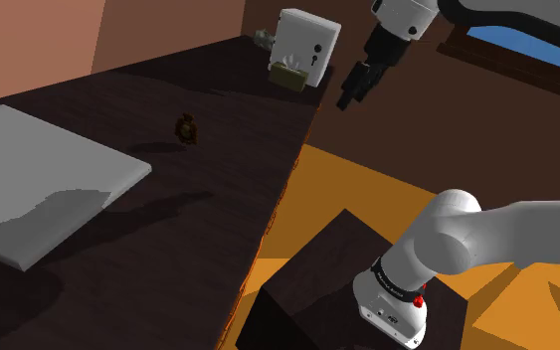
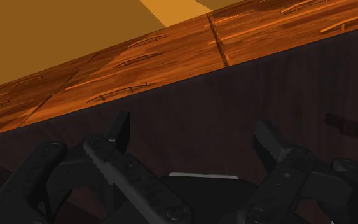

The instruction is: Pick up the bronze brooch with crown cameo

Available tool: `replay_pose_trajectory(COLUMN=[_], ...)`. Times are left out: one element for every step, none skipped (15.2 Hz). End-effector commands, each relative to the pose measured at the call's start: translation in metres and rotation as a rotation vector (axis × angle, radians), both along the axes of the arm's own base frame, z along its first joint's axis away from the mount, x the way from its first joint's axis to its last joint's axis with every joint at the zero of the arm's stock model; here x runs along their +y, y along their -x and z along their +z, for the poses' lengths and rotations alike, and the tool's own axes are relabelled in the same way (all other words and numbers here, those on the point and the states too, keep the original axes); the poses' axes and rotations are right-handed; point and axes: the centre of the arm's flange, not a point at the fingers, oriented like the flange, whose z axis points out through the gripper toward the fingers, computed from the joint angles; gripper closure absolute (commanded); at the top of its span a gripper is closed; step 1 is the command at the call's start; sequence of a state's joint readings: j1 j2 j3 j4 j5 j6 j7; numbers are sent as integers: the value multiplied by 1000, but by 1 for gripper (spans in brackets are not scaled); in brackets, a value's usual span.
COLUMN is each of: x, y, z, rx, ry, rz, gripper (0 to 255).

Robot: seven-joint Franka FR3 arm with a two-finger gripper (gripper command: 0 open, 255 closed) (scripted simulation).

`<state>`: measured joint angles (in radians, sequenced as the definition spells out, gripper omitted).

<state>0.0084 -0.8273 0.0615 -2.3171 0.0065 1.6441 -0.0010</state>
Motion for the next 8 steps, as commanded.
replay_pose_trajectory(x=[0, 4, 9, 14, 19, 24, 29, 35], y=[0, -12, -24, -36, -47, -59, -70, -82], z=[0, -4, -8, -12, -16, -21, -25, -29], rx=[0, 4, 7, 11, 14, 18, 21, 25], ry=[0, -2, -4, -6, -8, -10, -12, -15], rz=[0, 15, 30, 46, 61, 76, 91, 106], gripper=[0, 0, 0, 0, 0, 0, 0, 0])
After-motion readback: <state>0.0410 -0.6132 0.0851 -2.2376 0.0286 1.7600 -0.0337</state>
